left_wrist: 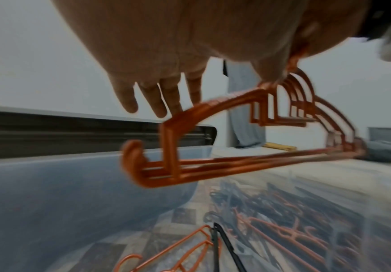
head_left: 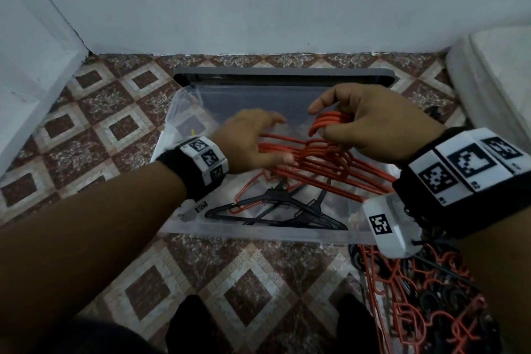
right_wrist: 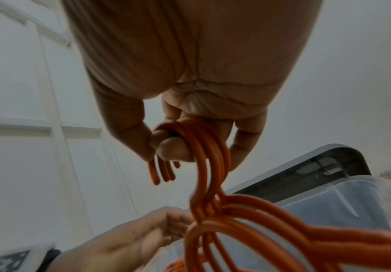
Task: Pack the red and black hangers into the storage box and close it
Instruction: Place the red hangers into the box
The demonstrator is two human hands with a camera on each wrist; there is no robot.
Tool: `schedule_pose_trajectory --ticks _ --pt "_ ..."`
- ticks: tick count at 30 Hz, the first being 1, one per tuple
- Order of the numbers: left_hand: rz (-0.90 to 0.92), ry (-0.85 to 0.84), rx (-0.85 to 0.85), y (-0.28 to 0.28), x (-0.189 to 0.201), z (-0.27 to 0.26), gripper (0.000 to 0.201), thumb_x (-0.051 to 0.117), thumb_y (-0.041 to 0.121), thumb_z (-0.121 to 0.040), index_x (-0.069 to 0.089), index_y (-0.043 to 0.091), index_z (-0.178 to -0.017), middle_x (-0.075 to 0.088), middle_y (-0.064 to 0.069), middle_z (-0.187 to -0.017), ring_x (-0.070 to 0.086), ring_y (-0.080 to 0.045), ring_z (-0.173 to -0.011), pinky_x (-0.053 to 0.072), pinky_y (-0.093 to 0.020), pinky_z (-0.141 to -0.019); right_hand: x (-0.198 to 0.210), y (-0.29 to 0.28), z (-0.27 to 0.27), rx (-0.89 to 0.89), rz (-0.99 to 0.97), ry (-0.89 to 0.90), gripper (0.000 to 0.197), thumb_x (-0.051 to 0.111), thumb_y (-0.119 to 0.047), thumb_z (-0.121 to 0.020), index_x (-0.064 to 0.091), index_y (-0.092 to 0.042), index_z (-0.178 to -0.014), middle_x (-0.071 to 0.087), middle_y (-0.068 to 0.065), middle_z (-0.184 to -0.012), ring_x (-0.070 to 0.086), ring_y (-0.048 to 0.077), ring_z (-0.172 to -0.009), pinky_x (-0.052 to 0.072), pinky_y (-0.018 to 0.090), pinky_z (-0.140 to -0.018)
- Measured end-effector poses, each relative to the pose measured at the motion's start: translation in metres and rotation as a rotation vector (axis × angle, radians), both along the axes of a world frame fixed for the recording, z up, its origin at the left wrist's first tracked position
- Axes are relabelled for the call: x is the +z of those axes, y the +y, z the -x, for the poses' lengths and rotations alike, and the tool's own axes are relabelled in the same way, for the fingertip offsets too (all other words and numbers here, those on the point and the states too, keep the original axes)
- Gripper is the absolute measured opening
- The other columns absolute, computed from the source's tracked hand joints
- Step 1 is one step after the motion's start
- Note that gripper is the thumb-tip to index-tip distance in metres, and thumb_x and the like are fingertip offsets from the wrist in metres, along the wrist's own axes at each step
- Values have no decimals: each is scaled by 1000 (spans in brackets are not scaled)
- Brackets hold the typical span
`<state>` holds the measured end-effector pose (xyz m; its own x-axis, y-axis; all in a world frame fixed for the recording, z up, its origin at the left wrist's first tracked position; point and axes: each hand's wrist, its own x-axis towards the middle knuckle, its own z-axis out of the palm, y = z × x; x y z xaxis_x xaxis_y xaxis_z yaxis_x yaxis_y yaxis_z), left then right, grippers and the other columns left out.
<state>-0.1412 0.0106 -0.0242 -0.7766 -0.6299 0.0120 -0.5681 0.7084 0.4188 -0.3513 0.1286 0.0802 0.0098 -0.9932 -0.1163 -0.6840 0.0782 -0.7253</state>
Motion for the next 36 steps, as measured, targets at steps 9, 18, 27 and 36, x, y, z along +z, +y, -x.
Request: schedule_pose_trajectory --ticks 9,18,27,36 --pt "-74 -510 338 -90 -72 1 33 55 41 -92 61 11 -104 64 -17 -112 60 -35 -96 47 -35 -79 -15 -1 15 -169 83 134 17 67 -24 -88 61 -35 -100 71 -1 -74 67 17 -62 56 32 -64" --pt "-259 -609 349 -133 -199 44 79 59 50 -88 26 17 -152 35 -14 -154 44 -37 -133 40 -46 -108 -26 1 38 -318 108 139 15 64 -32 -86 64 -39 -99 70 -8 -70 59 8 -46 45 18 -41" --pt "-311 -531 316 -103 -217 76 38 50 30 -96 60 13 -129 62 -10 -129 60 -30 -114 48 -35 -97 -36 -8 41 -361 83 140 17 64 -33 -85 65 -38 -101 70 -9 -70 61 6 -49 46 13 -48" --pt "-317 -862 177 -74 -228 45 34 60 37 -91 66 15 -115 66 -10 -115 62 -28 -97 52 -41 -92 -22 -1 31 -328 96 128 16 64 -32 -86 63 -38 -102 69 -8 -73 63 4 -60 49 21 -55"
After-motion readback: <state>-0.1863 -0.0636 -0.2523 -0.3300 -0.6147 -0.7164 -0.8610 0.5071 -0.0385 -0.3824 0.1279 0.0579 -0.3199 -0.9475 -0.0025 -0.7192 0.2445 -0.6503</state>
